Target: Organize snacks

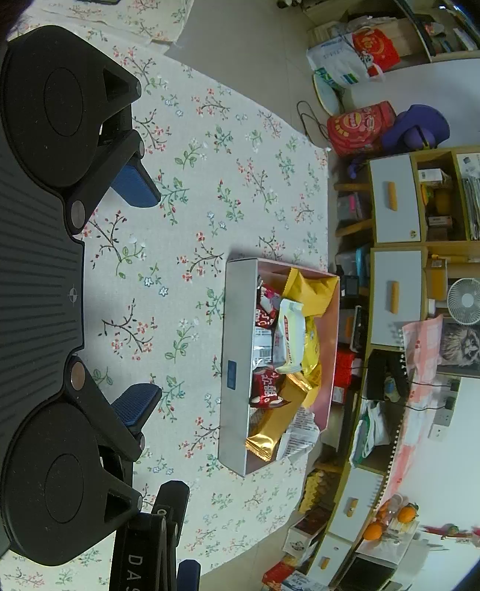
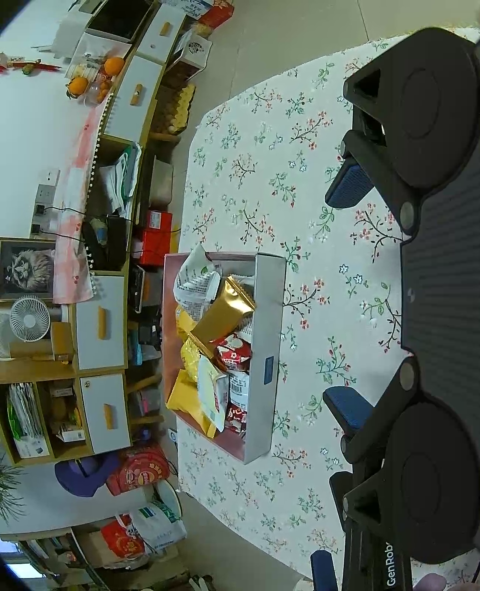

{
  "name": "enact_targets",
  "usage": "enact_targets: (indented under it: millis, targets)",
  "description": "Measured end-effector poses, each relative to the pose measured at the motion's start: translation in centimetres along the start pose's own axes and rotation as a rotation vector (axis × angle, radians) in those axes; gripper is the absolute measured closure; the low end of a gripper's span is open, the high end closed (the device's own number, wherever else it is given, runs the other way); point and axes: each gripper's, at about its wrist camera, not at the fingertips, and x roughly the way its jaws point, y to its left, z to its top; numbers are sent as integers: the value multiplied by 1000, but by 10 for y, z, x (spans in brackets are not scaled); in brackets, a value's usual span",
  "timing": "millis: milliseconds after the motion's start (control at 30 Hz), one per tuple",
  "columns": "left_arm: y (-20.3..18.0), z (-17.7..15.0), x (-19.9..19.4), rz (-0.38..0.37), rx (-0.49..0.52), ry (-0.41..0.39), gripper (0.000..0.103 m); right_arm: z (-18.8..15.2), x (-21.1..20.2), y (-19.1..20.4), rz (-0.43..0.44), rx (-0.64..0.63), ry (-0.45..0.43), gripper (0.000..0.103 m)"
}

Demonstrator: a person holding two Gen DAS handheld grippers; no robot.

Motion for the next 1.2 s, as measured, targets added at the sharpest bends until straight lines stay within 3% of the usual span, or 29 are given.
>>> enact_targets:
  millis: [767, 1200]
  targets:
    - [2, -2, 4, 13, 2, 11, 1, -1, 0, 2, 0, -5, 2, 27]
    - [-1, -3, -1, 49, 30, -23, 1, -2, 0, 6, 5, -9, 5, 27]
